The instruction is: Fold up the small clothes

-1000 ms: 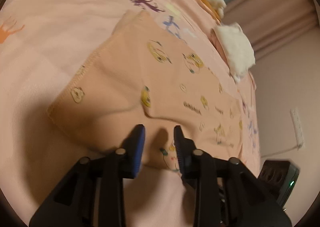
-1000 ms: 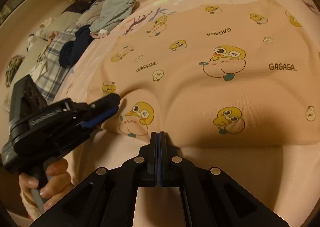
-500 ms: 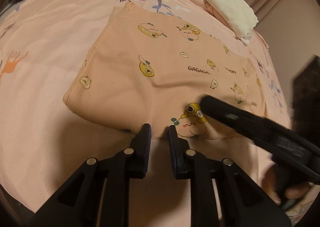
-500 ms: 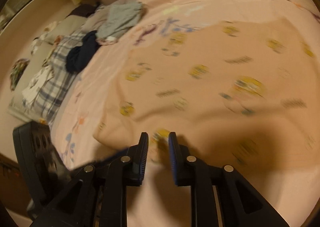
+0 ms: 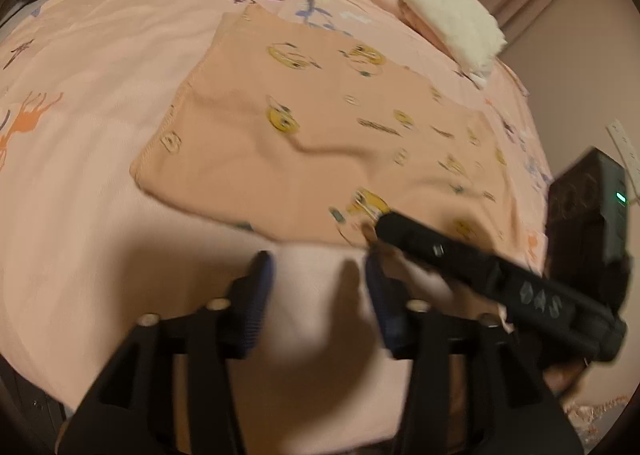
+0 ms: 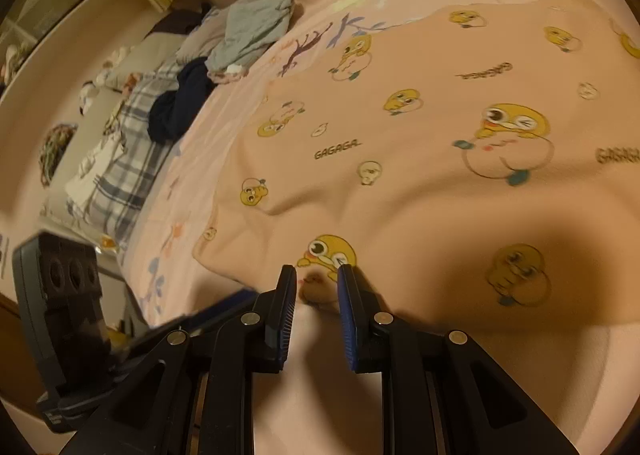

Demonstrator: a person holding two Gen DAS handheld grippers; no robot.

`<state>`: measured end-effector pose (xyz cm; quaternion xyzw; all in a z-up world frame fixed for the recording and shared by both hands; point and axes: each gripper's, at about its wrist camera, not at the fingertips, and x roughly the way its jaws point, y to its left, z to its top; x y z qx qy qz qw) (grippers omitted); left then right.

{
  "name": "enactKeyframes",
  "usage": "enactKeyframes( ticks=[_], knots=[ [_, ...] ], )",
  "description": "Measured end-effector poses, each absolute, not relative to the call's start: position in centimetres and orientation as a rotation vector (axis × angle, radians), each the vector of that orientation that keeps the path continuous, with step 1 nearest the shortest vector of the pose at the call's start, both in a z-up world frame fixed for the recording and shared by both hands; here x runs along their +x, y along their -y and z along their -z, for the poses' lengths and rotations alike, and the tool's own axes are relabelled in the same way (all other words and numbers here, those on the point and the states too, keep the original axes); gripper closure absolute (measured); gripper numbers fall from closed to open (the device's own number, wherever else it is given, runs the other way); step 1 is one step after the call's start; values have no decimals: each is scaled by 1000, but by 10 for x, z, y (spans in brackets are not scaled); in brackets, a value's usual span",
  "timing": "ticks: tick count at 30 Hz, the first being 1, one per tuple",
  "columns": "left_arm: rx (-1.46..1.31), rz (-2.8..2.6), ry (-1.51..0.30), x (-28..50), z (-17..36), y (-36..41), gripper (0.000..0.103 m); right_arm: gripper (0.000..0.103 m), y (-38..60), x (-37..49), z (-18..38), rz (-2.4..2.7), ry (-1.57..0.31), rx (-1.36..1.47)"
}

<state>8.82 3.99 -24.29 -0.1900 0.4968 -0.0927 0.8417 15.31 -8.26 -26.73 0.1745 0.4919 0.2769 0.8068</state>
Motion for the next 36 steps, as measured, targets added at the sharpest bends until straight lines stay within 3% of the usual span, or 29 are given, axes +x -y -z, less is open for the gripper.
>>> enactKeyframes(
  ticks=[8, 11, 26, 34, 36],
  knots=[
    [-594, 236, -1069, 92, 252, -59, 37, 71, 113, 154, 257, -512, -962, 473],
    [-655, 231, -1042, 95, 254, -64, 37, 54, 121, 155, 259, -497, -950, 521],
    [-874, 86, -811, 125, 256, -79, 36, 53, 138, 149, 248, -421, -873, 530],
    [-949, 42, -840, 165, 257, -97, 40, 53, 136, 181, 212, -415, -859, 426],
    [-952, 41, -842, 175, 259, -101, 48, 53, 131, 195, 205, -399, -859, 385]
  ],
)
